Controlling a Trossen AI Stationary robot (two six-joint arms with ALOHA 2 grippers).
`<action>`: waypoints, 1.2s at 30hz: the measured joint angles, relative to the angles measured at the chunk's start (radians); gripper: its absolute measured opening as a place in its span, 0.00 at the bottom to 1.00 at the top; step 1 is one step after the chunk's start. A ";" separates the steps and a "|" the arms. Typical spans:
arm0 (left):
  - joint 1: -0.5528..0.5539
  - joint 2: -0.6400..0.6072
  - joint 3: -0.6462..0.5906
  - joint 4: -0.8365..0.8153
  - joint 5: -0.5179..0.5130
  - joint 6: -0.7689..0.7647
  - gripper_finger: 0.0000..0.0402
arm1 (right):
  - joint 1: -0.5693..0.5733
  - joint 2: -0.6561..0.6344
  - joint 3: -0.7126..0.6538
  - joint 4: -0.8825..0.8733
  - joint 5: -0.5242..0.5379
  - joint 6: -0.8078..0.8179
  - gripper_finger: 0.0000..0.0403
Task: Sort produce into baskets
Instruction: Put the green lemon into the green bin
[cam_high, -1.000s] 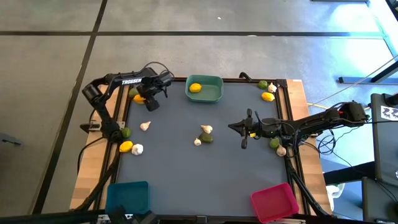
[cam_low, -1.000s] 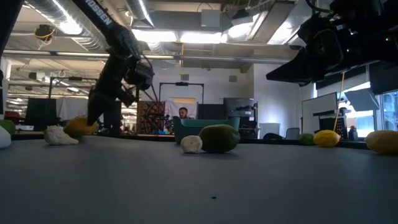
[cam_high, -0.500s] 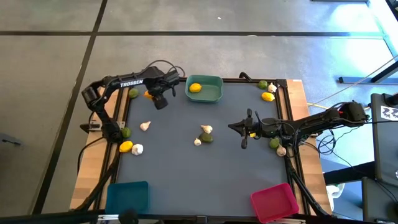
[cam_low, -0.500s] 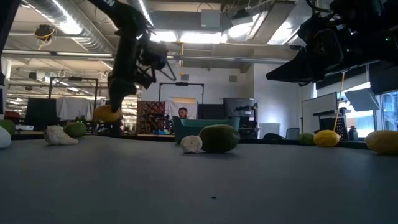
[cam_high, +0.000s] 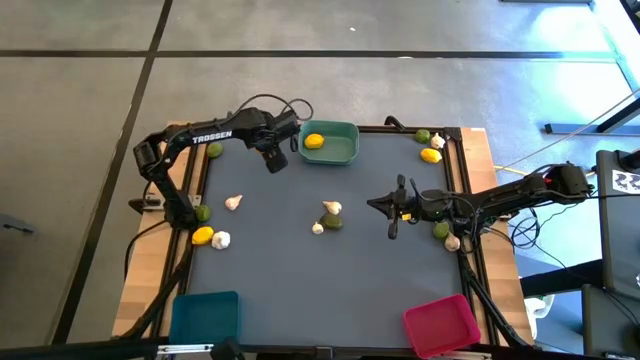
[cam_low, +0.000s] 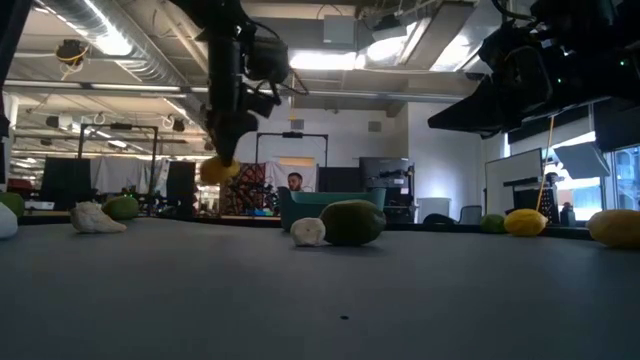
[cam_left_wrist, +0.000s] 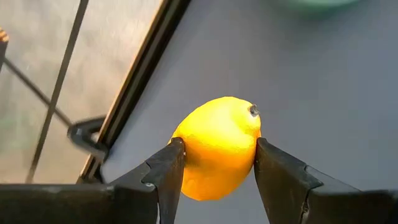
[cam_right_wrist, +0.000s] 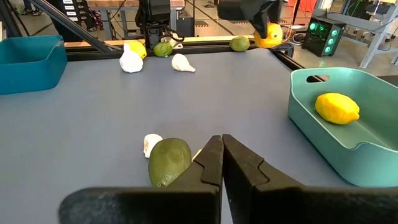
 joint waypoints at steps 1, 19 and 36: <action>-0.005 0.000 0.003 0.018 0.008 0.000 0.43 | 0.000 0.000 0.000 0.000 0.000 0.000 0.02; -0.054 0.000 0.014 0.441 0.157 -0.036 0.43 | 0.000 0.000 0.000 0.000 0.000 0.000 0.02; -0.053 0.014 0.014 0.595 0.155 -0.014 0.43 | 0.000 0.000 0.000 0.000 0.000 0.000 0.02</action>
